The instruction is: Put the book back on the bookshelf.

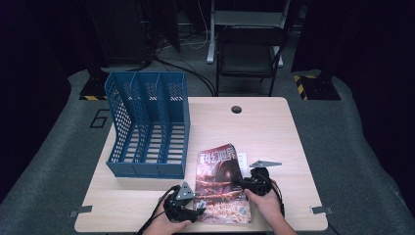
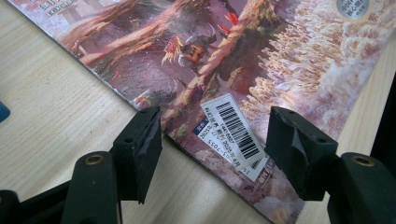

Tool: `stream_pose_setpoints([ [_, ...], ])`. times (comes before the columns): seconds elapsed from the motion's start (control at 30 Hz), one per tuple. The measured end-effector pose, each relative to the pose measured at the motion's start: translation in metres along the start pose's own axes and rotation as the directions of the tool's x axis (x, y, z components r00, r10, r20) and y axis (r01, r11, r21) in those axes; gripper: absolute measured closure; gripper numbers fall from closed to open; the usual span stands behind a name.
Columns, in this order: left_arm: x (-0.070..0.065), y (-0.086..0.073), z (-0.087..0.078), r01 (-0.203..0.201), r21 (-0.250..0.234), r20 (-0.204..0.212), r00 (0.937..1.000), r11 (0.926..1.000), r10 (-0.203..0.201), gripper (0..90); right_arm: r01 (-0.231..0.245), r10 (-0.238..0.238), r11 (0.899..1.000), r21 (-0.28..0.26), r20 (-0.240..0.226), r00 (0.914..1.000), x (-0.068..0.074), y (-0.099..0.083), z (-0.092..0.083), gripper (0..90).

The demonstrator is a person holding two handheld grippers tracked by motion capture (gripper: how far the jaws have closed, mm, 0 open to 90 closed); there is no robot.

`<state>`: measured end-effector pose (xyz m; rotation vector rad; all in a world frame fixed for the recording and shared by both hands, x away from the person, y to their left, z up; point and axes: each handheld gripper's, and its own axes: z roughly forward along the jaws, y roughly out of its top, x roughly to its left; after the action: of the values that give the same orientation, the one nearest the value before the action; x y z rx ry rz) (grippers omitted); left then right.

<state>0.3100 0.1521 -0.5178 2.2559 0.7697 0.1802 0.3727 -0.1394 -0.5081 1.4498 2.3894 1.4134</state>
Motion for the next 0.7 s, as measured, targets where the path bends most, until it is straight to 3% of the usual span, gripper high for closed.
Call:
stream_pose_setpoints([
  [0.17,0.000,0.000,0.000,0.012,0.001,-0.011,0.9999,0.9999,-0.012,35.8,0.025,-0.025,0.999,-0.021,0.011,0.9996,0.006,-0.001,-0.003,86.4],
  [0.37,0.005,0.004,-0.001,0.047,0.005,0.006,0.9989,0.9989,-0.047,33.7,0.070,-0.070,0.995,-0.075,0.005,0.9975,0.012,0.000,-0.011,86.4],
  [0.4,0.007,0.005,-0.003,0.051,0.007,0.016,0.9986,0.9987,-0.051,33.7,0.059,-0.059,0.995,-0.080,0.001,0.9983,0.014,0.000,-0.013,86.4],
  [0.7,0.017,0.015,-0.004,0.083,-0.024,0.032,0.9961,0.9962,-0.082,31.8,0.096,-0.097,0.983,-0.158,-0.002,0.9953,0.028,-0.001,-0.029,86.5],
])
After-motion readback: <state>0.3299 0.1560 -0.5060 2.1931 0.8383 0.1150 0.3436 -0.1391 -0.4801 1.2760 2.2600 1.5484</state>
